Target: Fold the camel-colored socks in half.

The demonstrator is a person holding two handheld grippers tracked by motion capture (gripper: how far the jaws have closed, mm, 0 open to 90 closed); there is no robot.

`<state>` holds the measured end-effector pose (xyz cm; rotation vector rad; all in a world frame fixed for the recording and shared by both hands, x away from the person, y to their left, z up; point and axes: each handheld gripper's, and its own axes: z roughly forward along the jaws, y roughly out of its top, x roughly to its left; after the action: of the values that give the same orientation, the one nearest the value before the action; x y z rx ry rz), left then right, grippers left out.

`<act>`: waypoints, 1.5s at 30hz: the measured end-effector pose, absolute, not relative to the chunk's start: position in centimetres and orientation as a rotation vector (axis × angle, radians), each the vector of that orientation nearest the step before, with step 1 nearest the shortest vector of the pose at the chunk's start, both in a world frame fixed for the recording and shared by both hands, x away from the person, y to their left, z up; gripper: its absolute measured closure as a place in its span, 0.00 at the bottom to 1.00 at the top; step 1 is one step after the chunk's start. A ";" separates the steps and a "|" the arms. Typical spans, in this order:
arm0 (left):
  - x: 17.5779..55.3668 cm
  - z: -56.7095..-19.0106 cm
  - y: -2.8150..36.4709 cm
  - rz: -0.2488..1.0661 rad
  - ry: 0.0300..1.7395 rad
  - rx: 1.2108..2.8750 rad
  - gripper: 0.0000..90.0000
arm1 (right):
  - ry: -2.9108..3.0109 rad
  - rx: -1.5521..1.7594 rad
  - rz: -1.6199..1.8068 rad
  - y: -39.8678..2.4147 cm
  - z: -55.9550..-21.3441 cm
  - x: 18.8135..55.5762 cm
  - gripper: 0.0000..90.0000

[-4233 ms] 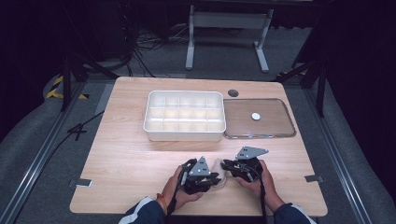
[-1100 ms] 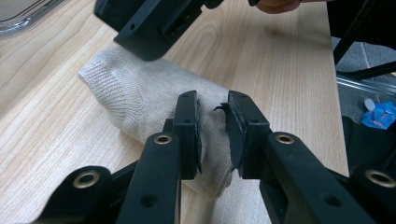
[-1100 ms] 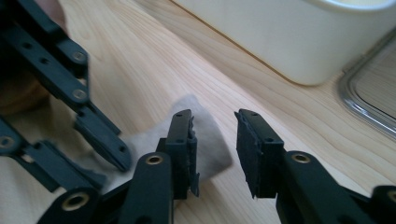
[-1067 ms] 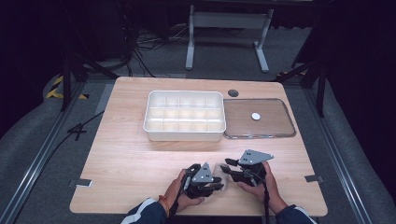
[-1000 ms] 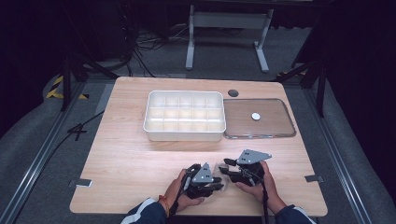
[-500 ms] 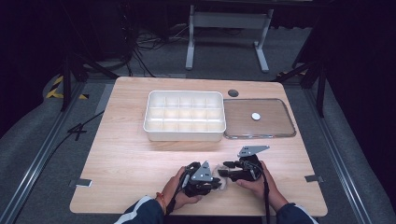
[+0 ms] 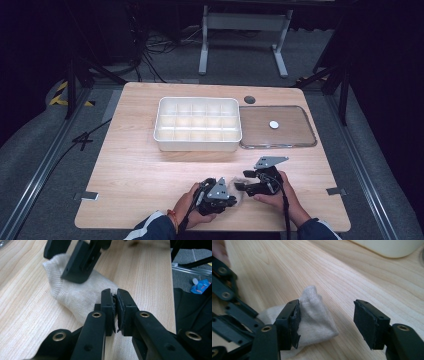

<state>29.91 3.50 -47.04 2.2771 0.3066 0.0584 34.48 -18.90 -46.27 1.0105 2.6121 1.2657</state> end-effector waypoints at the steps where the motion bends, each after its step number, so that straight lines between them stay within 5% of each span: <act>1: 29.9 -47.1 3.5 0.056 0.309 2.273 0.94 | 2.604 1.006 1.282 -19.0 -45.9 34.3 0.43; 13: 29.8 -47.4 3.6 0.055 0.293 2.251 0.93 | 2.682 1.057 1.270 -18.6 -47.0 34.3 0.40; 26: 29.7 -47.5 3.7 0.037 0.286 2.246 0.91 | 2.794 1.023 1.365 -18.5 -47.5 34.6 0.72; 31: 29.5 -46.9 4.0 0.021 0.268 2.254 0.80 | 2.775 0.963 1.333 -18.2 -47.1 34.1 0.77; 36: 29.3 -45.7 5.5 0.061 0.305 2.296 0.55 | 2.754 0.928 1.309 -18.1 -46.8 33.7 0.79; 40: 29.8 -44.8 9.0 0.083 0.436 2.252 0.37 | 2.729 0.891 1.293 -18.3 -46.4 33.4 0.81; 45: 30.2 -45.6 13.9 0.210 0.575 2.276 0.26 | 2.706 0.862 1.279 -18.5 -46.0 33.3 0.82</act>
<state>30.17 13.89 -45.56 2.2763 0.5751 0.2102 33.30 -18.48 -45.98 0.8623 2.7063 1.2792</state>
